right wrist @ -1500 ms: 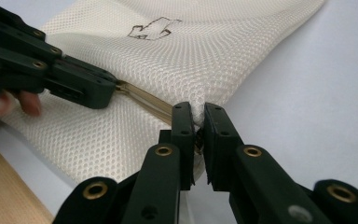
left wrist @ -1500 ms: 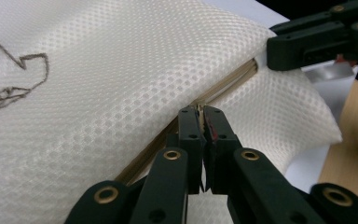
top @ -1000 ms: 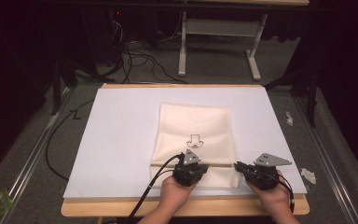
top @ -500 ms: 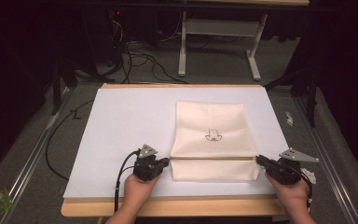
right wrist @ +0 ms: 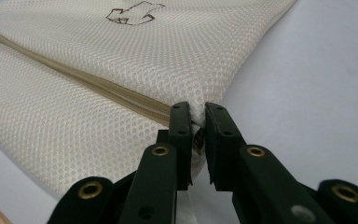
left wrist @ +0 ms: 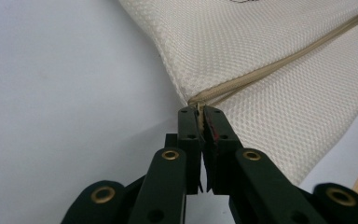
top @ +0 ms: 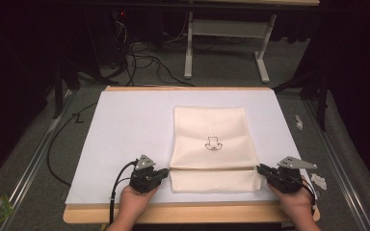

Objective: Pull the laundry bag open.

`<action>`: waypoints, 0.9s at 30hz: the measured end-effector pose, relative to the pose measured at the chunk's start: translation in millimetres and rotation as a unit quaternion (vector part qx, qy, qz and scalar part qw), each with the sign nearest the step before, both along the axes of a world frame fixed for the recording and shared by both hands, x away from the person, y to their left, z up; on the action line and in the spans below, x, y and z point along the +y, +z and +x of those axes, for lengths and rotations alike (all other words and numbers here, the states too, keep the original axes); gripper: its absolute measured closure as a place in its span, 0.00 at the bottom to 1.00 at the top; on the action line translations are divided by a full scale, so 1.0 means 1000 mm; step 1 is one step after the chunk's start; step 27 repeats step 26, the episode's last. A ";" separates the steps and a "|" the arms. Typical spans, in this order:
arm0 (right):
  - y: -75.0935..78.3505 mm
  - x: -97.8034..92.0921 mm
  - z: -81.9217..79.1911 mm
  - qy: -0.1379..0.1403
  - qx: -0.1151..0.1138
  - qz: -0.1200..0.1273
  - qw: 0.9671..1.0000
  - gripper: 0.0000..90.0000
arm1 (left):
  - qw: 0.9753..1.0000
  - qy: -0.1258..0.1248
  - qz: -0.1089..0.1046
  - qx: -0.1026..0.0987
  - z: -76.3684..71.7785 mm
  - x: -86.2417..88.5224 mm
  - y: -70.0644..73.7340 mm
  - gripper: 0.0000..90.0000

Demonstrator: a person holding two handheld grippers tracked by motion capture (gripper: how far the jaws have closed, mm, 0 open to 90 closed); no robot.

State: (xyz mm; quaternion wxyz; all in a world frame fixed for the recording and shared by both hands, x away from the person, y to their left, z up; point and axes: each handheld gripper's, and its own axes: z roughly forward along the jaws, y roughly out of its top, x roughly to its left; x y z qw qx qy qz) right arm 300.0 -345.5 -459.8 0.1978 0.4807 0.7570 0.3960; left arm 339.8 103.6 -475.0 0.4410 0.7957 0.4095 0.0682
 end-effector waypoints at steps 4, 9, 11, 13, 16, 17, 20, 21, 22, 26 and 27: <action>0.000 -0.002 -0.002 0.001 -0.011 0.001 1.000 0.80 | 1.000 0.010 -0.009 -0.024 0.001 0.006 0.002 0.77; 0.005 -0.009 -0.004 -0.009 -0.033 0.017 0.999 0.58 | 0.997 0.040 -0.023 -0.059 0.002 0.018 0.009 0.52; 0.007 -0.016 -0.003 -0.026 -0.044 0.019 0.999 0.43 | 0.994 0.053 -0.005 -0.091 0.002 0.026 0.013 0.43; 0.009 -0.025 -0.002 -0.052 -0.054 0.013 0.997 0.31 | 0.989 0.069 0.032 -0.123 0.004 0.037 0.018 0.33; 0.013 -0.054 -0.004 -0.113 -0.080 0.000 0.990 0.18 | 0.972 0.115 0.111 -0.173 -0.002 0.071 0.026 0.25; 0.014 -0.061 -0.005 -0.129 -0.081 0.003 0.988 0.17 | 0.972 0.115 0.111 -0.173 -0.002 0.071 0.026 0.24; 0.011 -0.075 -0.007 -0.152 -0.078 0.009 0.985 0.17 | 0.975 0.155 0.087 -0.136 0.000 0.096 0.022 0.19; 0.009 -0.076 -0.006 -0.155 -0.073 0.010 0.985 0.16 | 0.975 0.157 0.082 -0.132 0.001 0.097 0.022 0.18; 0.008 -0.076 -0.005 -0.155 -0.070 0.011 0.985 0.16 | 0.975 0.158 0.084 -0.133 0.001 0.096 0.022 0.17; 0.010 -0.067 -0.004 -0.145 -0.076 0.001 0.987 0.16 | 0.975 0.150 0.092 -0.137 0.003 0.091 0.022 0.14; 0.010 -0.067 -0.004 -0.145 -0.076 0.001 0.987 0.16 | 0.975 0.150 0.092 -0.137 0.003 0.091 0.022 0.14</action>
